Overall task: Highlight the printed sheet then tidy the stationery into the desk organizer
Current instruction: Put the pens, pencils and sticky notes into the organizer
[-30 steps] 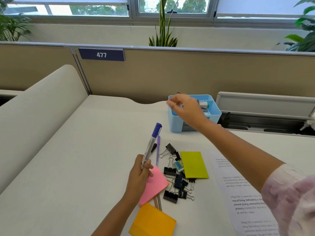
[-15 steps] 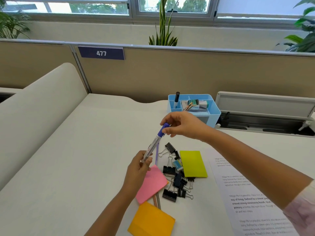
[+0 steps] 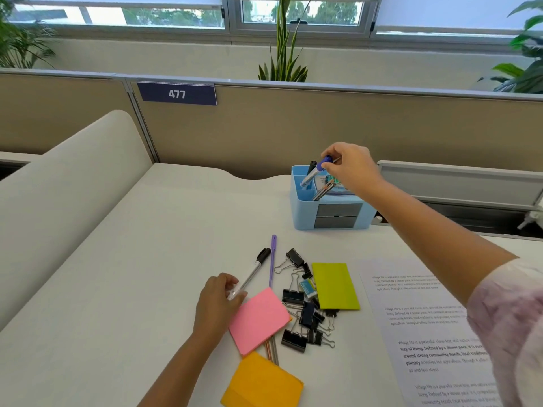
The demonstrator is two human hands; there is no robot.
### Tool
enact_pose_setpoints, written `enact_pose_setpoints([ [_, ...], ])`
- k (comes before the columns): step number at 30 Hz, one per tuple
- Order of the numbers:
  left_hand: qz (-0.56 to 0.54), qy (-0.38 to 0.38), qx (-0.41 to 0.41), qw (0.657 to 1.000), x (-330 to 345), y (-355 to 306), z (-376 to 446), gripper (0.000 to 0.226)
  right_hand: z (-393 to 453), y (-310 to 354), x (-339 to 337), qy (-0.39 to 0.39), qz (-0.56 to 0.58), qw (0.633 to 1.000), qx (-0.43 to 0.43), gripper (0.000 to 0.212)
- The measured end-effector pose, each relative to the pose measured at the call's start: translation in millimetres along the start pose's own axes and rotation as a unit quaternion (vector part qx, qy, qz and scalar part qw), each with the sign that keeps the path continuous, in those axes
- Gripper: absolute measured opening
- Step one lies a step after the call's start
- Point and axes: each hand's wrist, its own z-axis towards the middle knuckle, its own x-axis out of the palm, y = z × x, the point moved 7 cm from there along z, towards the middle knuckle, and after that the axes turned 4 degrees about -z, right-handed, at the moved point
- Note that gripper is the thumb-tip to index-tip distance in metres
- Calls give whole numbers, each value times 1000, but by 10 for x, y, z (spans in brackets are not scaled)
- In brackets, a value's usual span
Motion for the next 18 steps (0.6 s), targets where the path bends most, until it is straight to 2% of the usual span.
enact_pose_setpoints([
  [4,25,-3,24,999,15,24,-24,23,73,-53,107,17,-12,1000,4,19],
  [7,17,-4,13,1000,-8,38,-10,17,80,-71,131,26,-16,999,10,25],
  [12,1,16,-8,1000,-38,88,74,7,-86,74,56,-13,-38,999,-31,23],
  [15,-72,-2,-29,997,-73,48,52,10,-352,253,74,-22,-10,998,-54,18],
  [18,-170,-10,-32,985,-58,-152,-22,9,-642,377,224,56,24,998,-34,28],
])
